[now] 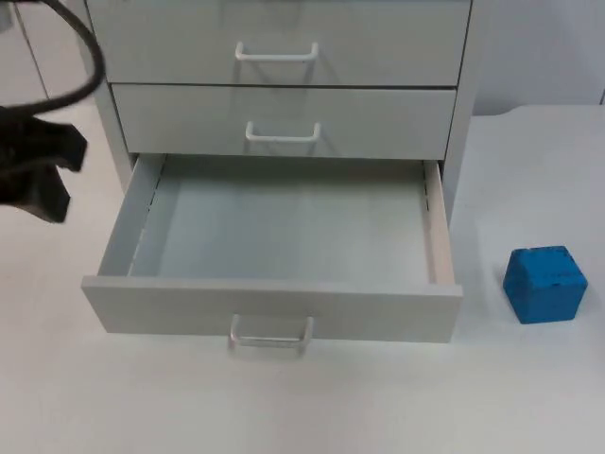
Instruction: Open the drawer with the left hand, place the block into the drawer with the right hand, then close the drawer with the left hand.
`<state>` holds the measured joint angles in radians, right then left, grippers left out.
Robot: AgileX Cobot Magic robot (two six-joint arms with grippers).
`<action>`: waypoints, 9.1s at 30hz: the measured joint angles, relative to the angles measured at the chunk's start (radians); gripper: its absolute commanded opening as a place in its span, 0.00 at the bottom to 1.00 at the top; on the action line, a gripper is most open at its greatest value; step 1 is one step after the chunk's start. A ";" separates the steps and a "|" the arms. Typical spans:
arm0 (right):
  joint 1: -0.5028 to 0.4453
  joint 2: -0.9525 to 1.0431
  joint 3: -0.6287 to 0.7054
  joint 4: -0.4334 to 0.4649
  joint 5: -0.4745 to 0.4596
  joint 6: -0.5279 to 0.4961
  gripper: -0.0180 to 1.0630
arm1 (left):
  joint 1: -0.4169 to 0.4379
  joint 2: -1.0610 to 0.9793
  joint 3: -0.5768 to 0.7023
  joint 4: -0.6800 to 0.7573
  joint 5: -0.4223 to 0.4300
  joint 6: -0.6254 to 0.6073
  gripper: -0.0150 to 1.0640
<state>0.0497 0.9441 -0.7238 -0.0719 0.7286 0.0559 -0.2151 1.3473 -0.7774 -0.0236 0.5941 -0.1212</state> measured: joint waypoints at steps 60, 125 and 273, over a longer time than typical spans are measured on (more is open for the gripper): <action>0.274 0.678 -0.079 -0.074 -0.321 0.190 0.93 | 0.005 -0.576 0.189 0.080 0.154 0.012 0.99; 0.435 0.317 -0.081 -0.398 -0.281 0.624 0.02 | 0.005 -0.576 0.189 0.080 0.154 0.012 0.99; -0.022 0.246 -0.135 0.126 0.032 -0.112 0.76 | 0.005 -0.576 0.189 0.083 0.124 0.018 0.99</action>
<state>0.0276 1.1903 -0.8588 0.0537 0.7605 -0.0556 -0.2102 0.7716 -0.5888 0.0590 0.7179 -0.1034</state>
